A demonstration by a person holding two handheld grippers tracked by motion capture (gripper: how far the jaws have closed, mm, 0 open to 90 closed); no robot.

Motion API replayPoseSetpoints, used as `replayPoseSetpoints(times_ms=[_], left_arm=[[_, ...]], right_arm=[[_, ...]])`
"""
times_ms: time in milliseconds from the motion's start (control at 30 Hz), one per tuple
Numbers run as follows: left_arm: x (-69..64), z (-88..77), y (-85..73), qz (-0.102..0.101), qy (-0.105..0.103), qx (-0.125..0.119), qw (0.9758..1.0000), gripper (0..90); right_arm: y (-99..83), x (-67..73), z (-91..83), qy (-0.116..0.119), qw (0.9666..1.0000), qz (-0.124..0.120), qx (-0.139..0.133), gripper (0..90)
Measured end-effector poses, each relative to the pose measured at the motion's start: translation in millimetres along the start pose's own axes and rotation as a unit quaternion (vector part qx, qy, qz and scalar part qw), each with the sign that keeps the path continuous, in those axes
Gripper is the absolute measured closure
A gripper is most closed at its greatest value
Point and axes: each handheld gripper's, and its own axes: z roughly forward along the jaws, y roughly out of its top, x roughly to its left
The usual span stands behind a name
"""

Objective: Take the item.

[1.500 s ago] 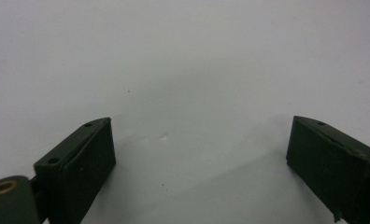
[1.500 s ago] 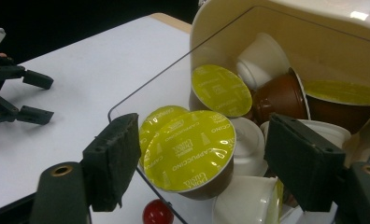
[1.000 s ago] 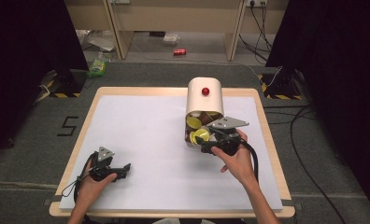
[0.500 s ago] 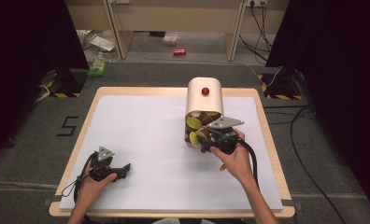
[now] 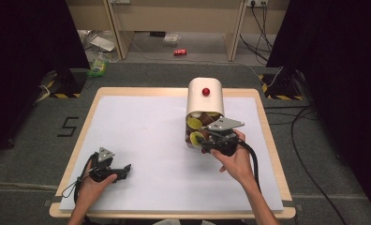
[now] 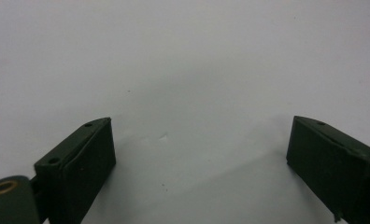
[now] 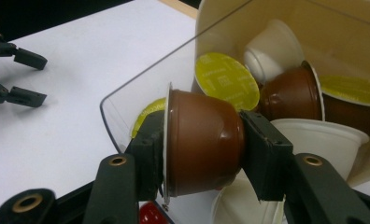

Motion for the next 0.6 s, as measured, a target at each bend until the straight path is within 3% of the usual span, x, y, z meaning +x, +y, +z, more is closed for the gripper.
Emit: replayPoseSetpoints(times_ms=[367, 600], left_arm=[[0.0, -0.1, 0.0, 0.0, -0.001, 0.0, 1.0, 7.6], [0.0, -0.1, -0.1, 0.0, -0.001, -0.001, 1.0, 7.6]], right_arm=[[2.9, -9.6, -21.0, -0.009, 0.9996, 0.009, -0.026, 53.9], [-3.8, -25.6, -50.5, -0.025, 0.9982, 0.022, -0.05, 53.8]])
